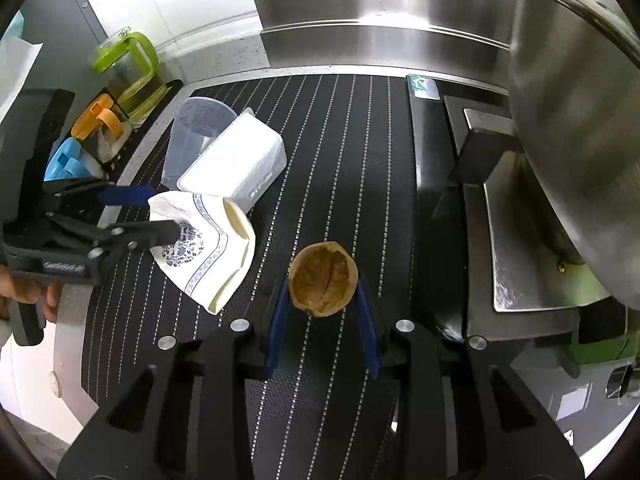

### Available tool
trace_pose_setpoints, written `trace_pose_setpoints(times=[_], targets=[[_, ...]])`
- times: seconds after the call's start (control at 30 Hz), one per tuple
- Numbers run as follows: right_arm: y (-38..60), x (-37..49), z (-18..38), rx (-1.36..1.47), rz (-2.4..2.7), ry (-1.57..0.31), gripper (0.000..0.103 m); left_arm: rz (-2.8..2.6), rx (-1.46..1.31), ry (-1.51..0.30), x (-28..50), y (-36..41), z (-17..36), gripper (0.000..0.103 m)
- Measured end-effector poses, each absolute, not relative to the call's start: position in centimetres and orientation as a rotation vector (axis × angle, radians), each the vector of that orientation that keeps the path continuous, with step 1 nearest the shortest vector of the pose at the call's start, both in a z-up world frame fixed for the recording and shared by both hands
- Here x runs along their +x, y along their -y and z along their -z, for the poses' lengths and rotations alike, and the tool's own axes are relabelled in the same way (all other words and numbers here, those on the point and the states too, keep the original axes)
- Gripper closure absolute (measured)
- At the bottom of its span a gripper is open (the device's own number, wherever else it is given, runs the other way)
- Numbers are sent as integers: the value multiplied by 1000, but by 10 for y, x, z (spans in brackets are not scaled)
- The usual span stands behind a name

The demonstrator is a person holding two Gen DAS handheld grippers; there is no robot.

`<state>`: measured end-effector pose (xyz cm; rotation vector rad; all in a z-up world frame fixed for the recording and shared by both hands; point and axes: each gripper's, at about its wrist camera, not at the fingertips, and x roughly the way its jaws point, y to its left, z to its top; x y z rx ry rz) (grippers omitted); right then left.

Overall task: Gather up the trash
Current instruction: 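Grasp the white blue-printed paper bag with the left gripper while the right gripper holds the walnut shell, then carry the paper bag and walnut shell in both grippers to the wastebasket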

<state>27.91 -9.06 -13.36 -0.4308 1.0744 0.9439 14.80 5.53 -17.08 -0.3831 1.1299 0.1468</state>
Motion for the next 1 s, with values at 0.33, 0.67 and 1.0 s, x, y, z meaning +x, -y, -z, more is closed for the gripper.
trace_pose_setpoints(times=[0.33, 0.67, 1.0], targets=[[92, 277, 130, -424, -952, -1067, 71, -104, -415, -1134, 145, -51, 172, 85], [93, 263, 110, -410, -955, -1040, 71, -104, -363, -1078, 135, -42, 141, 92], [102, 221, 55, -358, -919, -992, 71, -90, -212, -1036, 100, -27, 80, 92]])
